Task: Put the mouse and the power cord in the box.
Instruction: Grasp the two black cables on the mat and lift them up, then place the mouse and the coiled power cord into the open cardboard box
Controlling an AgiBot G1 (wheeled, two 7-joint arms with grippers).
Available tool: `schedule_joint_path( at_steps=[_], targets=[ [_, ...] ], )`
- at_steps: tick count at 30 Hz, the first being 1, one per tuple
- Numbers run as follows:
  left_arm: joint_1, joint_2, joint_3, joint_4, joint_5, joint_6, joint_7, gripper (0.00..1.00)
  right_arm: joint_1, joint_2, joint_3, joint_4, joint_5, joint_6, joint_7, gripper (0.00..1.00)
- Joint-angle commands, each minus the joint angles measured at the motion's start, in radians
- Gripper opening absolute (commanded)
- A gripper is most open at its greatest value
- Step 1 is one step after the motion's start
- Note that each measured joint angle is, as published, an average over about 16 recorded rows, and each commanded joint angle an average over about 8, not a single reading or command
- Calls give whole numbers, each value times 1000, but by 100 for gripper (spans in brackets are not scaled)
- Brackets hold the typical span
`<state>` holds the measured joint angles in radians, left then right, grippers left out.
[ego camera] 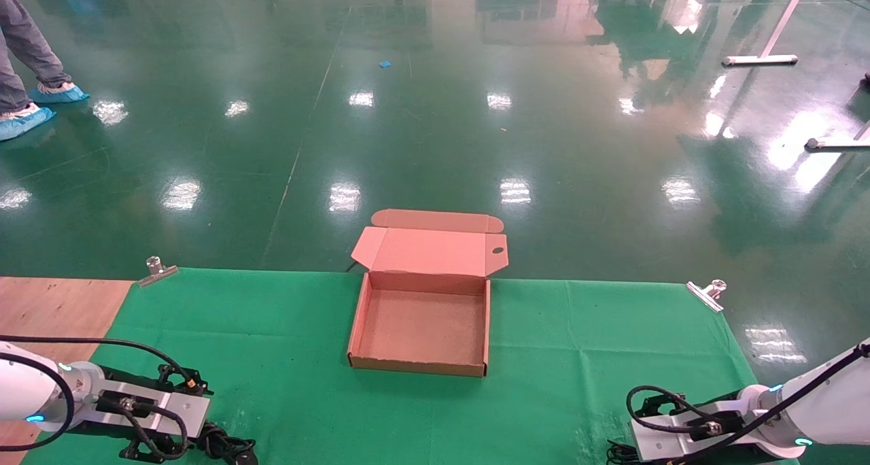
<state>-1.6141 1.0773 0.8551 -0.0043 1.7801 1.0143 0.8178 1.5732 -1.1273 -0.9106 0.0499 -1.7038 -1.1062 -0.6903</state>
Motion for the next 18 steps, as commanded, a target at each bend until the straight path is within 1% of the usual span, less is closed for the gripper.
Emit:
schedule_joint_path(
  at_steps=[1,18],
  targets=[
    [-1,-1,0,1,0,2,1,0,2,0,1,-6,1,-1,-5,0],
    [-6,-6,2,2,2,36,11,0,10,1,9,-34,13,-12,-22,0]
  ],
)
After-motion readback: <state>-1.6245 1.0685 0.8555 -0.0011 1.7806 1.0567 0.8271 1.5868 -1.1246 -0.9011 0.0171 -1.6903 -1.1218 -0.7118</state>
